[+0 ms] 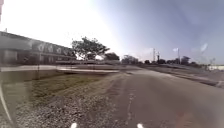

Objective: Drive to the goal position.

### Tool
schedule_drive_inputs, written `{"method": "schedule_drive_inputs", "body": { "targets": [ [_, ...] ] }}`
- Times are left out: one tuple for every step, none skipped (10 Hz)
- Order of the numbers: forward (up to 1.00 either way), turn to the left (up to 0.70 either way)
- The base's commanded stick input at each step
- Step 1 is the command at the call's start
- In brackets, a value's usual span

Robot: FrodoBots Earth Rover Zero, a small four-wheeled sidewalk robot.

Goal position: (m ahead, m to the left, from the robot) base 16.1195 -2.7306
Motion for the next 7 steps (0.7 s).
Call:
{"method": "schedule_drive_inputs", "body": {
  "targets": [
    [0.00, 0.00],
    [0.00, 0.00],
    [0.00, 0.00],
    [0.00, 0.00],
    [0.00, 0.00],
    [0.00, 0.00],
    [0.00, 0.00]
  ]
}}
